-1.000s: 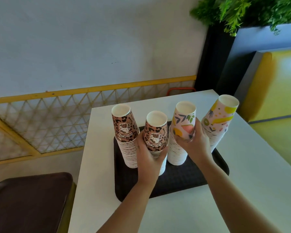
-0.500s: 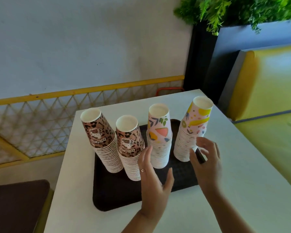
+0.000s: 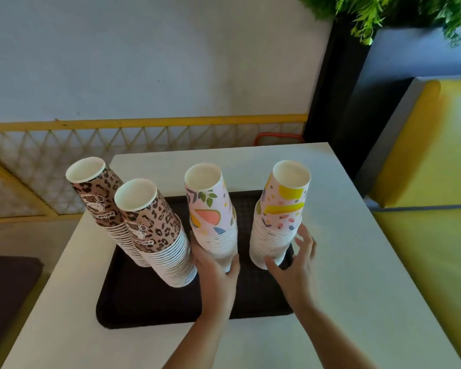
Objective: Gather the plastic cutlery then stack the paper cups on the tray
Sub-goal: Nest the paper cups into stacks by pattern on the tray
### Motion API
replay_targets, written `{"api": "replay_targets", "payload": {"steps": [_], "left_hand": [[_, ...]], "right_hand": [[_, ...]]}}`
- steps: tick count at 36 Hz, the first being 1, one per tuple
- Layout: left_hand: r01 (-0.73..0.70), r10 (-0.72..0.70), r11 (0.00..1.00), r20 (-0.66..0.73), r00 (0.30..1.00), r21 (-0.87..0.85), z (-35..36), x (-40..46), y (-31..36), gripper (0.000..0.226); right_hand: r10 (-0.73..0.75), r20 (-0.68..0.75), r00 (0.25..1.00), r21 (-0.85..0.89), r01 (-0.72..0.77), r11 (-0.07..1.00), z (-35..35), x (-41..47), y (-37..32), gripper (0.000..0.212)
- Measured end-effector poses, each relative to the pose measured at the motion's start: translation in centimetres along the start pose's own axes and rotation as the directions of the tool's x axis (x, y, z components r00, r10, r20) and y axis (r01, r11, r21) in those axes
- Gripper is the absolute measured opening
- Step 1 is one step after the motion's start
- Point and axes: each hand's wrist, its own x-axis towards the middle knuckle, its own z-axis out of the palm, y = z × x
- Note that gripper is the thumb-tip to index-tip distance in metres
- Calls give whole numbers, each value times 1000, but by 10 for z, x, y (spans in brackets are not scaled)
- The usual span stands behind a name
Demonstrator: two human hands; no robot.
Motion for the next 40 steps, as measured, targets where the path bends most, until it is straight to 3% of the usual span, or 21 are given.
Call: {"api": "replay_targets", "payload": {"steps": [10, 24, 34, 40], "left_hand": [[-29, 29, 999, -7, 1000, -26, 2, 18, -9, 88], [-47, 49, 993, 19, 999, -106, 24, 55, -8, 87], [-28, 35, 990, 48, 998, -137, 37, 79, -10, 88], [19, -13, 996, 77, 997, -83, 41, 89, -16, 102]], "right_hand": [[63, -38, 997, 166, -56, 984, 23, 15, 10, 90], [-45, 13, 999, 202, 42, 978, 29, 50, 12, 85], [4, -19, 1000, 163, 0, 987, 40, 76, 5, 93], [27, -22, 999, 169, -23, 985, 46, 93, 4, 91]]}}
